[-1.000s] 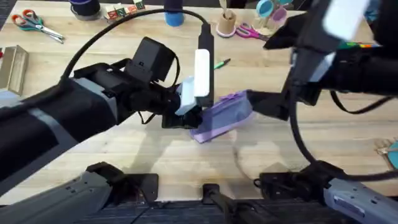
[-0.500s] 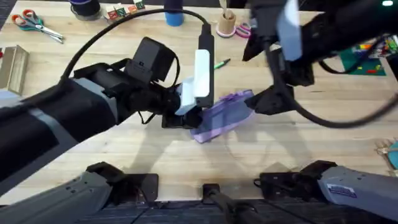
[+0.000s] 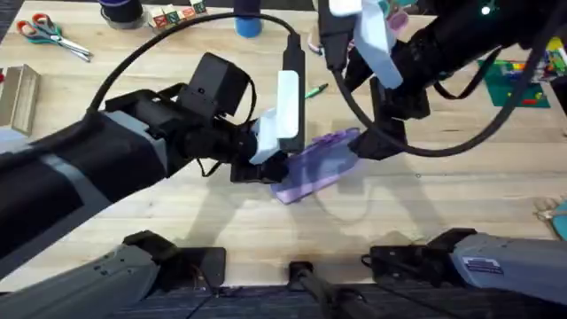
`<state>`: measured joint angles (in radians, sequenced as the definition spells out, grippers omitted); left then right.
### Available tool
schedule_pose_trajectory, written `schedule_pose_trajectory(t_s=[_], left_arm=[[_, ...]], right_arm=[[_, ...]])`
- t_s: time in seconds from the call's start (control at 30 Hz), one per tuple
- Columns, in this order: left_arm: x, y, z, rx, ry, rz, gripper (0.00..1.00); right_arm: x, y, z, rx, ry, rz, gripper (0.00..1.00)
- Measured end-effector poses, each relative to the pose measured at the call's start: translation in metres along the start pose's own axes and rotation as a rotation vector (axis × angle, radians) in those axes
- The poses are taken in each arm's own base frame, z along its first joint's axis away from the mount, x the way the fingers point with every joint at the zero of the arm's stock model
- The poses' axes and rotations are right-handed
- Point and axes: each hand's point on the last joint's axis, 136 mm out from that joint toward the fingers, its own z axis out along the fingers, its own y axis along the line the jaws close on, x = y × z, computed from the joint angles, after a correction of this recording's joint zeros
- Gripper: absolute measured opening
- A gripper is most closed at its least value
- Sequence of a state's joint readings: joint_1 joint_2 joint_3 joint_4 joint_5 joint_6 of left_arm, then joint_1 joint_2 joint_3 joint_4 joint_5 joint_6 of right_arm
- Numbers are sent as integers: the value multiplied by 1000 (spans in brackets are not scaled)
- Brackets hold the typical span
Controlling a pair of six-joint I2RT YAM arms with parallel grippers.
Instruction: Unzip the bag, pick up the pens from the table one at a time and place them inside, then zip the bag closed.
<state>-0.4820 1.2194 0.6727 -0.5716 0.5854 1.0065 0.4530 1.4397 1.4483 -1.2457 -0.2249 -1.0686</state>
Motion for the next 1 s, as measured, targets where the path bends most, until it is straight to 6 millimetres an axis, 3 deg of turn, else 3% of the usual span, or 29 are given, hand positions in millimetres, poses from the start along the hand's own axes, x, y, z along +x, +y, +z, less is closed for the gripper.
schedule_pose_trajectory(t_s=[0.87,1.0], left_arm=[[0,0,-1,3,6,-75,41],[0,0,-1,3,6,-87,42]], right_arm=[[-15,2,5,-43,-82,-18,996],[-18,3,13,-83,-95,-41,995]])
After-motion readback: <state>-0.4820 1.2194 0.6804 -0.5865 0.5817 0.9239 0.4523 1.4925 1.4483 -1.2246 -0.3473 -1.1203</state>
